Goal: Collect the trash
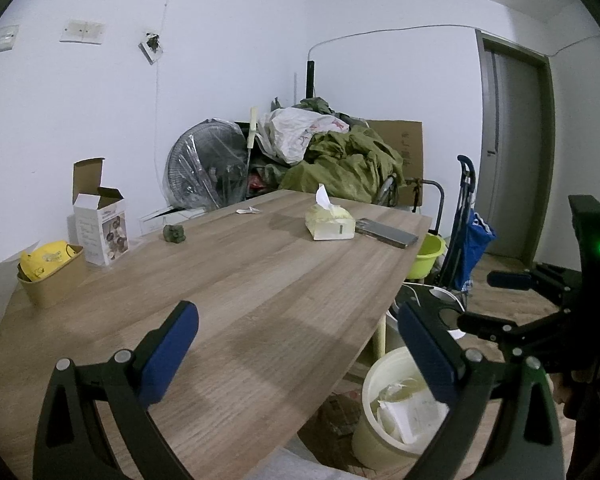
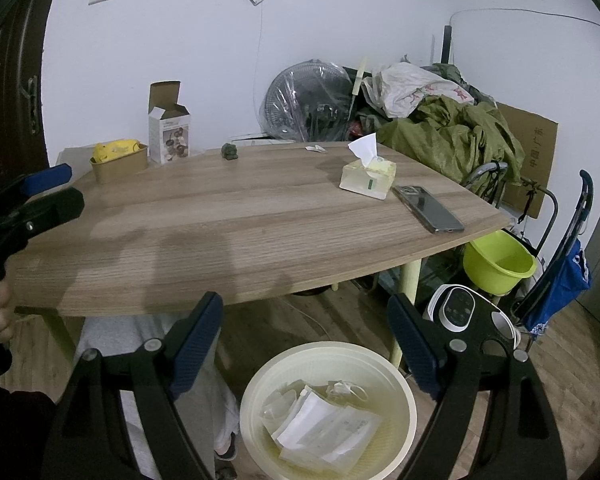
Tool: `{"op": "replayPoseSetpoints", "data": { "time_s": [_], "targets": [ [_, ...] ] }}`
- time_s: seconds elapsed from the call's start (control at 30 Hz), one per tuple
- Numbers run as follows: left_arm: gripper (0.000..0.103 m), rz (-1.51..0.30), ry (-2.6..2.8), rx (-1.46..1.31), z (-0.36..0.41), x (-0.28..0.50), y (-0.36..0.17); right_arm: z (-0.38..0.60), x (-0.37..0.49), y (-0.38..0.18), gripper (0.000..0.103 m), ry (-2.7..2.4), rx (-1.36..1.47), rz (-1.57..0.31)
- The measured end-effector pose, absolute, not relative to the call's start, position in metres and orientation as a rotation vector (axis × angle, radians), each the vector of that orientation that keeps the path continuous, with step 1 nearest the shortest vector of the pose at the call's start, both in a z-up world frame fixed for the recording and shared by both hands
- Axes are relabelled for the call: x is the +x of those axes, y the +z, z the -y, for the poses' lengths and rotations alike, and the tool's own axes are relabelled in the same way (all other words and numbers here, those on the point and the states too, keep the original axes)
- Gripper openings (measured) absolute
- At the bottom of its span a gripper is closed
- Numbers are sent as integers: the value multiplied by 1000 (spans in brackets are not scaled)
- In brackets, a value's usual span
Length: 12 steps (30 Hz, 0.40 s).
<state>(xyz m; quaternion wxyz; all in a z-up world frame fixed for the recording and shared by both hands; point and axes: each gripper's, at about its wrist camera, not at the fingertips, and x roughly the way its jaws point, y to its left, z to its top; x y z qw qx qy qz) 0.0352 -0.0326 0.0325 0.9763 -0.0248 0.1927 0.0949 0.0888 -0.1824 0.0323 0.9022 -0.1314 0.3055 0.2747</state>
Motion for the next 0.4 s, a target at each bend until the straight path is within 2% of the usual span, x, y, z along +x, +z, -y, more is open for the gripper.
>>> {"op": "replayPoseSetpoints", "data": {
  "time_s": [0.4],
  "targets": [
    [100,-400,182,-50,39,38,33,183,89,31,83,567,-268,-634]
  ]
}}
